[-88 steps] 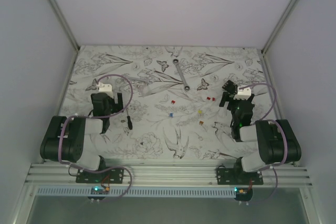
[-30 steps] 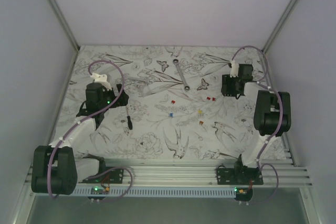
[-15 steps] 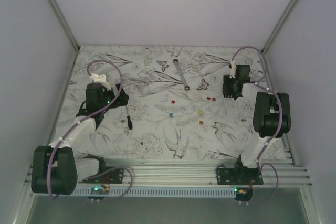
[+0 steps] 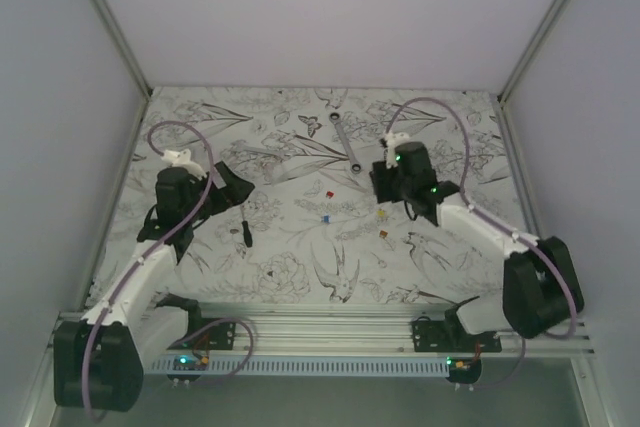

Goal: Snap on the fuse box
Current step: Place the fuse box base at the center of the board.

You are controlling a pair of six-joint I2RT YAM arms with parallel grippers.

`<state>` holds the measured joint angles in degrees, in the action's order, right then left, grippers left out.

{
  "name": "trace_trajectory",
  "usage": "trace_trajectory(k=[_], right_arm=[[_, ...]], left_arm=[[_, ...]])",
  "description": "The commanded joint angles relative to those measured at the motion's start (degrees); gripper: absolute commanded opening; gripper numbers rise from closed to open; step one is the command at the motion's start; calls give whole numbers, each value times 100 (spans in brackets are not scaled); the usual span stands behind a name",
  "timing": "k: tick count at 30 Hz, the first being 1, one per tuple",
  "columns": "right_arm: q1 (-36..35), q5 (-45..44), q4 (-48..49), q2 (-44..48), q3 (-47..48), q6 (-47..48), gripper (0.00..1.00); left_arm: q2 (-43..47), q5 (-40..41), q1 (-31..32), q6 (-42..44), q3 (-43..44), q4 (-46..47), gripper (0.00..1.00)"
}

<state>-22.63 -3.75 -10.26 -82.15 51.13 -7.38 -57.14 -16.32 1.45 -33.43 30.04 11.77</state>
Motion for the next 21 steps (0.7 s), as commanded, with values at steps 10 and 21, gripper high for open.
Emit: trace_trajectory(k=[10,21], right_arm=[[-2625,-1125,-172,1210,-1351,-1331,45],[-4028,-1687,151,-491,-798,-1892,47]], left_arm=[[1154,-376,822,-403,-651,-877,100],[723,-45,1411,151,-605,-880,100]])
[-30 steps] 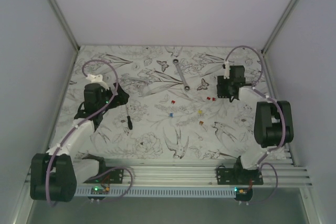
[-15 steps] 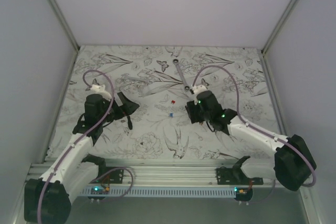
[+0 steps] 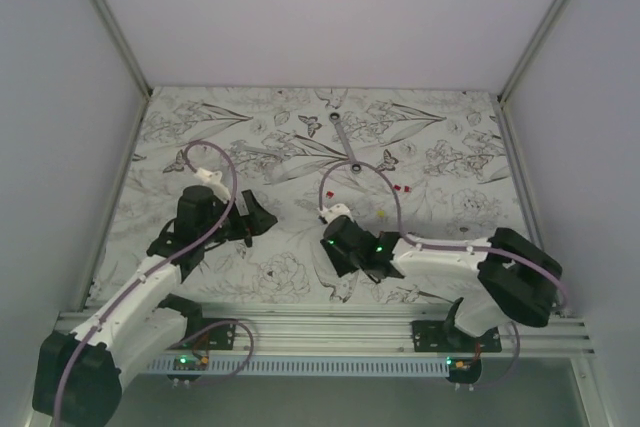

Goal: Snap on the fuse box
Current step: Place the fuse box base at the center of the board.

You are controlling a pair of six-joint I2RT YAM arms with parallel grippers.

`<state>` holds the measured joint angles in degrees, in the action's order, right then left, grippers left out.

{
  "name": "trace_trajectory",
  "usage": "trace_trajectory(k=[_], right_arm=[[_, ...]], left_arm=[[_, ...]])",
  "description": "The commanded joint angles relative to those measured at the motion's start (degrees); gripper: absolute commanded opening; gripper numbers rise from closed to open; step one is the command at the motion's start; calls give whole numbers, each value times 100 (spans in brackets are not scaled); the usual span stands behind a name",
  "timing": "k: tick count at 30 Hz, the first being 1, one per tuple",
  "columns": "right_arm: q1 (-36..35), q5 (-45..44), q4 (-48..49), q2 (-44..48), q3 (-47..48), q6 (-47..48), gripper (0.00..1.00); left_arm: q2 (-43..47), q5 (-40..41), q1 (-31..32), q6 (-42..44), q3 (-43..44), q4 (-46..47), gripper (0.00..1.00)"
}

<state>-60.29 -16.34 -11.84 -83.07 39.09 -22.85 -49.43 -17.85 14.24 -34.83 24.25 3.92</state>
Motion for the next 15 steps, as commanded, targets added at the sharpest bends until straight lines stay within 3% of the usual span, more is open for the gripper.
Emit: trace_trajectory(k=[1,8,12,15], right_arm=[[-312,-461,326,-498,455,-399,47],[-559,-518,297,-549,660,-751,67],[-562,-636,11,-190,671,-804,89],[-531,-1120,-516,101,819,-929,92]], left_arm=[[-37,70,158,292,-32,-94,100],[187,114,192,203,-10,-361,100],[306,90,188,57,-15,-519,100],[326,100,189,-27,8,-574,100]])
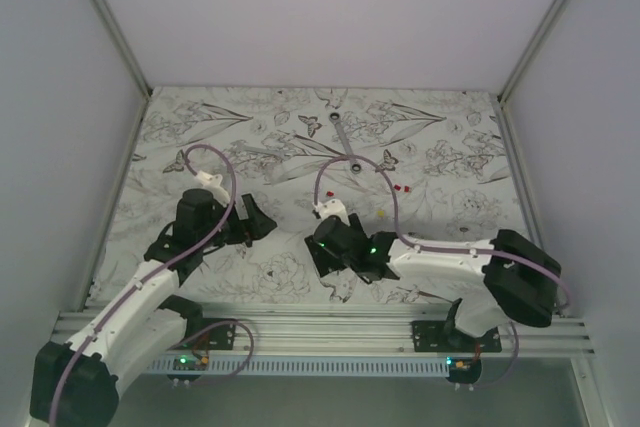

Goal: Snap on the fuse box
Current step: Place the fuse box base at the center of the board, then pick up the fuse from the center of the board.

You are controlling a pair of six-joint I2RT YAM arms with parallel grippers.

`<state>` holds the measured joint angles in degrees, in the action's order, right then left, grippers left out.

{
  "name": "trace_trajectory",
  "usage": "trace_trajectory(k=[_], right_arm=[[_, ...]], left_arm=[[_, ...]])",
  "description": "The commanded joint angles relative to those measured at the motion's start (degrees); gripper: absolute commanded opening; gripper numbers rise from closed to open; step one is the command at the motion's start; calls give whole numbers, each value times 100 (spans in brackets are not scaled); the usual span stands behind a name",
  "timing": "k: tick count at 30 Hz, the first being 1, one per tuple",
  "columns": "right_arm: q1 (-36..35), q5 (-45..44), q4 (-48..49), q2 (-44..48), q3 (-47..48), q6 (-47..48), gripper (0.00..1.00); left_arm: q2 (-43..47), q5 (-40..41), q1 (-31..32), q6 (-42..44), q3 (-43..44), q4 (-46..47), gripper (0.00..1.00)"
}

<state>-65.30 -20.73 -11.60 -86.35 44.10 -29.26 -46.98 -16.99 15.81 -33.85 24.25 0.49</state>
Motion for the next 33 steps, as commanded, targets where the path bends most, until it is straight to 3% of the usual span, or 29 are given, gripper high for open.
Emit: trace_trajectory(k=[1,7,14,19,21,33], right_arm=[[-12,-933,-768,538,374,-367,92],[662,-1794,-1973,1350,436,-1542,87],[1981,-1190,-2091,1702,152,-1942,77],[2348,-955,-1928,1422,92,-1865,74],[2486,-807,-1797,1221,73,-1843,67],[2595,-531,-1320,7,310,-2019,48]], left_arm=[[70,25,32,-161,36,-239,100],[-309,-162,33,-329,232,-327,100],[-599,-384,47,-363,381,-401,100],[-491,-314,53,-348,370,-419,100],[-470,-264,53,-355,355,-427,100],[-861,-259,158,-382,434,-435,100]])
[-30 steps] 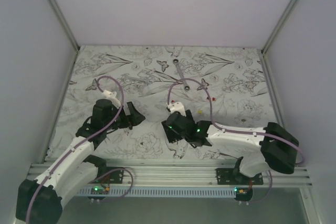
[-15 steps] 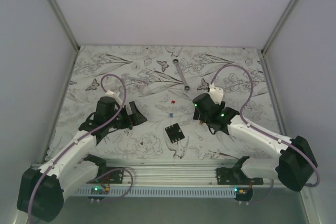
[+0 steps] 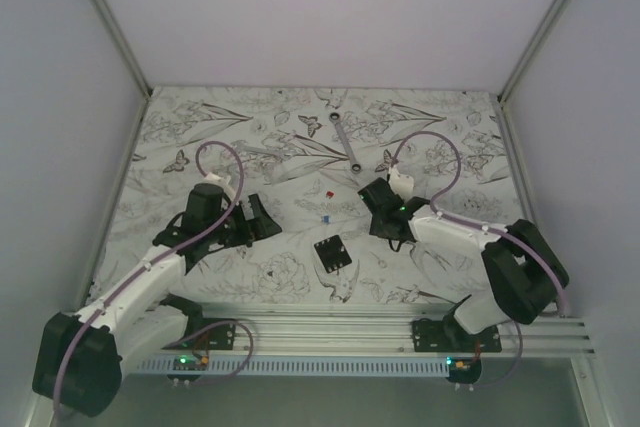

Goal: Snap on the fuse box
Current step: Pick up the fuse from the center of the board.

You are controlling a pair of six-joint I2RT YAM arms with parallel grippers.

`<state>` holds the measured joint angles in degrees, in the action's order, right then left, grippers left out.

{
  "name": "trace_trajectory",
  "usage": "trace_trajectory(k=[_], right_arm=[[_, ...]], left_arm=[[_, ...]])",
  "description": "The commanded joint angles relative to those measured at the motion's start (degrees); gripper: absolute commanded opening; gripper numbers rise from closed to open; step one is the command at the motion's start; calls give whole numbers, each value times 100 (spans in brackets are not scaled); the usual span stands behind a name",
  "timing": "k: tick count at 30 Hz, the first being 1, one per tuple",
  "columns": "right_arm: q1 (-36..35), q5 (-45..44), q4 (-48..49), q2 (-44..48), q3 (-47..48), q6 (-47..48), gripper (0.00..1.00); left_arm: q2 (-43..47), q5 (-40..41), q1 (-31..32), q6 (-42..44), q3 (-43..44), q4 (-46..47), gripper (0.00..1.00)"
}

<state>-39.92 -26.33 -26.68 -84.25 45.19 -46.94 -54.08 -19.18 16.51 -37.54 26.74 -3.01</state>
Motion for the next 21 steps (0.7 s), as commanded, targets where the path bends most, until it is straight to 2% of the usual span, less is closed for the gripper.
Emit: trace_trajectory(k=[1,10,15,21], right_arm=[[69,23,189,-238,196,-267,47],[129,52,411,-500,153,-258,46],[142,155,435,-772,201,-235,37],[129,327,304,-764,174,-287,33]], left_arm=[[-189,-52,105,-11,201,-85,100],[-365,-60,195,16,296,-85,100],[-348,-62,210,16,288,-83,100],[-331,-95,203,8,279,-86,100]])
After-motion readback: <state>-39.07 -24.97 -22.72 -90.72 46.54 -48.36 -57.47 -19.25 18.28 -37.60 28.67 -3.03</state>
